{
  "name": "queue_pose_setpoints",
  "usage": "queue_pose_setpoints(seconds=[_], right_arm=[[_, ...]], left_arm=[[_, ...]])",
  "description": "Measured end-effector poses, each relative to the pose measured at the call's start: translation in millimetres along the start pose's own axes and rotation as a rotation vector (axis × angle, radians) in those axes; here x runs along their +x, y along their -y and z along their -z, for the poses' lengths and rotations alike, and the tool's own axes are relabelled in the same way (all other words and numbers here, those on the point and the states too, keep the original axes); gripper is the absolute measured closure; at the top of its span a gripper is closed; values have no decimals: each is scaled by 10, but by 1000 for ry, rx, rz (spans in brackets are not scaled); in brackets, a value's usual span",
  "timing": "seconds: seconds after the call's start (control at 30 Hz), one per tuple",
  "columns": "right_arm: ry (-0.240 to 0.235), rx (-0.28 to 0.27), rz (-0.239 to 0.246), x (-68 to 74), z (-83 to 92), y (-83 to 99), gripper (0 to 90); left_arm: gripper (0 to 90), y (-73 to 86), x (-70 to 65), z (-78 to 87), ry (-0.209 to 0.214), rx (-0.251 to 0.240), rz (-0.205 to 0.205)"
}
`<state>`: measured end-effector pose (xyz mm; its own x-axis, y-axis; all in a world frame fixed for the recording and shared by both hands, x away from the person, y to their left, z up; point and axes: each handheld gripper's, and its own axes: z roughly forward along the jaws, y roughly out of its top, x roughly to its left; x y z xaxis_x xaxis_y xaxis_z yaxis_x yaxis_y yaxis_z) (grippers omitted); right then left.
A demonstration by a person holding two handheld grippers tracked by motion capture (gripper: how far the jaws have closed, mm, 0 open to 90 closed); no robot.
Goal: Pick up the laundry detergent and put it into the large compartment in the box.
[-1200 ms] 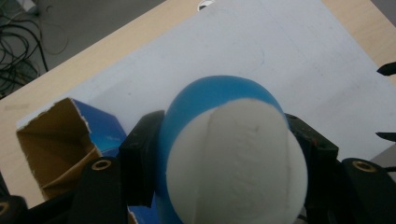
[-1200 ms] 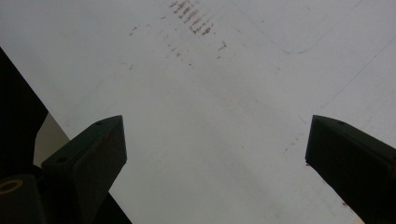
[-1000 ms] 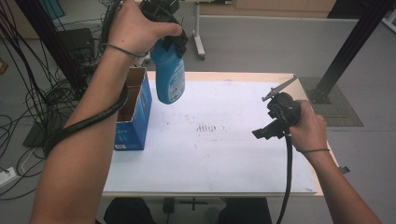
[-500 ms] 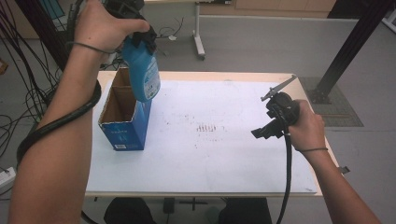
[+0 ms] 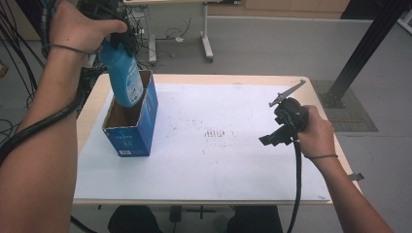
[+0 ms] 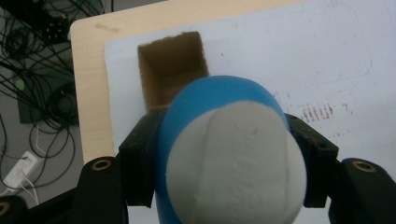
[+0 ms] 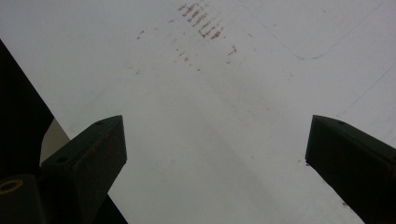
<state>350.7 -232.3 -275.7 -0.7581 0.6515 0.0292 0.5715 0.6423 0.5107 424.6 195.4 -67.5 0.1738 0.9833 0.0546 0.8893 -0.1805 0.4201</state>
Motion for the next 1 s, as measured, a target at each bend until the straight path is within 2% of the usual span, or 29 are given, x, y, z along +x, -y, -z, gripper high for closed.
queue_pose_setpoints(seconds=[0.1, 0.2, 0.67, 1.0], right_arm=[[-1, -2, 0, -2, 3, 4, 54], [2, -3, -3, -13, 10, 12, 53], [5, -5, -8, -21, 37, 44, 54], [8, -4, -6, -21, 37, 46, 53]], left_arm=[[375, -2, 63, 7, -9, -2, 24], [375, -5, 95, 0, -33, 2, 28], [376, 31, 168, -93, -99, 9, 65], [376, 83, 246, -237, -73, 29, 84]])
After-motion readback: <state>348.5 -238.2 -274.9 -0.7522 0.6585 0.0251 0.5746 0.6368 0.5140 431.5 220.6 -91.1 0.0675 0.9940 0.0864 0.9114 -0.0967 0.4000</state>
